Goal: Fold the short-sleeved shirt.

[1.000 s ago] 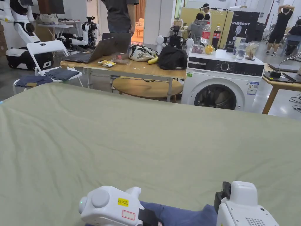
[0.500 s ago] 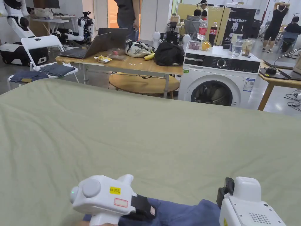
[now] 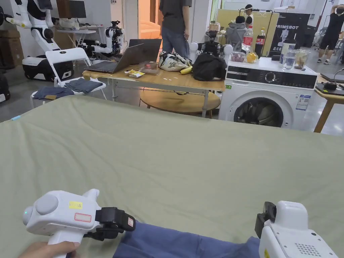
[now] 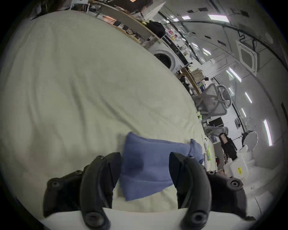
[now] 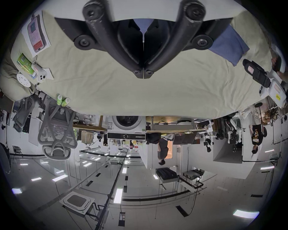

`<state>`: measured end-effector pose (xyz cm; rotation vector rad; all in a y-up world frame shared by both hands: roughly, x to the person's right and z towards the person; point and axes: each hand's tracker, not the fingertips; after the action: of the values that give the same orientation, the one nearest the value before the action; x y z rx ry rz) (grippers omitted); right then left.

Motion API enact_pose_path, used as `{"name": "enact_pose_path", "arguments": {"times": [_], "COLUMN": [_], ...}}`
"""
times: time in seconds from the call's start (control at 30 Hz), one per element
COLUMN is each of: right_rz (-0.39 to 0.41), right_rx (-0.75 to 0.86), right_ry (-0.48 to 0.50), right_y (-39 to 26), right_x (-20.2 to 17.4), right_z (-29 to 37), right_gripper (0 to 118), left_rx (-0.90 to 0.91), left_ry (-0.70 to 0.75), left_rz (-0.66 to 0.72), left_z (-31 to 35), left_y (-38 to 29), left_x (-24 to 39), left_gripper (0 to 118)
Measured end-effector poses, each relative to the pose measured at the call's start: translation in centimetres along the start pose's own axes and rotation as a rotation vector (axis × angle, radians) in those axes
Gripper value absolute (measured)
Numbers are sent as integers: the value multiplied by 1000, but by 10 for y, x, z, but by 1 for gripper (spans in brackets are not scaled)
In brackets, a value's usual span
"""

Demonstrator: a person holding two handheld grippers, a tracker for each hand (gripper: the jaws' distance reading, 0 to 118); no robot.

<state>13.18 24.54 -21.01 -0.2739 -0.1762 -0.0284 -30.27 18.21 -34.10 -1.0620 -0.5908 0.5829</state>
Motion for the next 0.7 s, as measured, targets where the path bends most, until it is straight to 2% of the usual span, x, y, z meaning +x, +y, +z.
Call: {"name": "enact_pose_path", "arguments": {"times": [0.13, 0.23, 0.3, 0.33, 0.4, 0.43, 0.53, 0.7], "right_rz": [3, 7, 7, 5, 3, 3, -1, 0], "right_rx": [11, 8, 9, 9, 7, 5, 1, 0], "right_ry": [6, 10, 6, 4, 1, -2, -6, -14], "right_y": [-1, -1, -1, -1, -1, -1, -1, 1], "right_x": [-5, -5, -3, -2, 0, 1, 5, 9], "right_z": [2, 3, 4, 4, 5, 5, 6, 8], "right_gripper": [0, 0, 0, 0, 0, 0, 0, 0], "left_rx": [-79, -25, -23, -24, -26, -30, -5, 41], "left_ry": [-95, -215, -244, -261, -234, -220, -240, -314], "left_rz": [36, 41, 91, 114, 116, 115, 88, 78], "left_z": [-33, -42, -48, -49, -52, -54, -48, -26], "left_y": [-12, -18, -20, -21, -22, -24, -25, -20], "left_x": [-28, -29, -34, -36, -40, -39, -33, -19], "left_gripper": [64, 63, 62, 53, 22, 14, 6, 4]}}
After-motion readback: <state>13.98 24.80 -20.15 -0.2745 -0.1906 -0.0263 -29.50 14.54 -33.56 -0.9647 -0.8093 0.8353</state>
